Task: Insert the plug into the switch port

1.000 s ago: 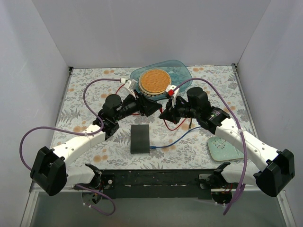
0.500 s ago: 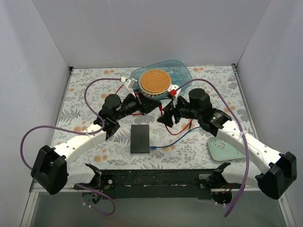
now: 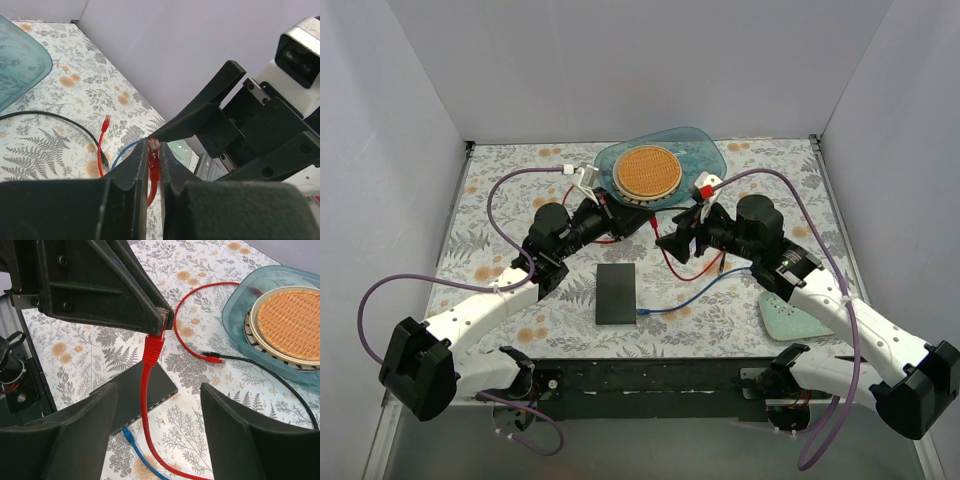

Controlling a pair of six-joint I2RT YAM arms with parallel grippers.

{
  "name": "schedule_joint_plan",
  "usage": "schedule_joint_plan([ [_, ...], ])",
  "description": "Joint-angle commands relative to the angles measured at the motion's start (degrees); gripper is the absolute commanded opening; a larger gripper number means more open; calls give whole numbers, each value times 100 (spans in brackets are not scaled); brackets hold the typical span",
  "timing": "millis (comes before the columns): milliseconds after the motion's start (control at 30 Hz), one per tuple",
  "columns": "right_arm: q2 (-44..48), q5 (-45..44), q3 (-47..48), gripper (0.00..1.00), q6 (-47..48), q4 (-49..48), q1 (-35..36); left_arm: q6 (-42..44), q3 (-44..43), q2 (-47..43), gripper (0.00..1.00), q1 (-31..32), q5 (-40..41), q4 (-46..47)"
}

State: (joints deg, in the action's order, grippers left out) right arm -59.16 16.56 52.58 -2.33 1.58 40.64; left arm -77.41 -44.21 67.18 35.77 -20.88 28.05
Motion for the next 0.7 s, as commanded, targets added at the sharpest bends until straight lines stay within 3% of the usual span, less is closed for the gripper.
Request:
schedule_joint_plan([
  [0, -114, -47, 33, 71, -268, -685, 31, -20, 87, -249, 0, -26, 304, -89],
  [167, -333, -12, 165, 60, -496, -905, 31, 6, 70, -266, 0, -26, 313, -133],
  [400, -571, 41, 271, 54, -751, -1072, 31, -20, 79, -258, 0, -17, 322, -125],
  [467, -606, -38, 262, 39, -821, -1108, 40, -29, 70, -249, 0, -26, 304, -116],
  [600, -623, -153, 262, 36, -962, -1160, 40, -46, 70, -196, 0, -17, 261, -98],
  [667, -676, -135, 279, 27, -962, -1204, 40, -64, 79, -170, 0, -26, 234, -46],
])
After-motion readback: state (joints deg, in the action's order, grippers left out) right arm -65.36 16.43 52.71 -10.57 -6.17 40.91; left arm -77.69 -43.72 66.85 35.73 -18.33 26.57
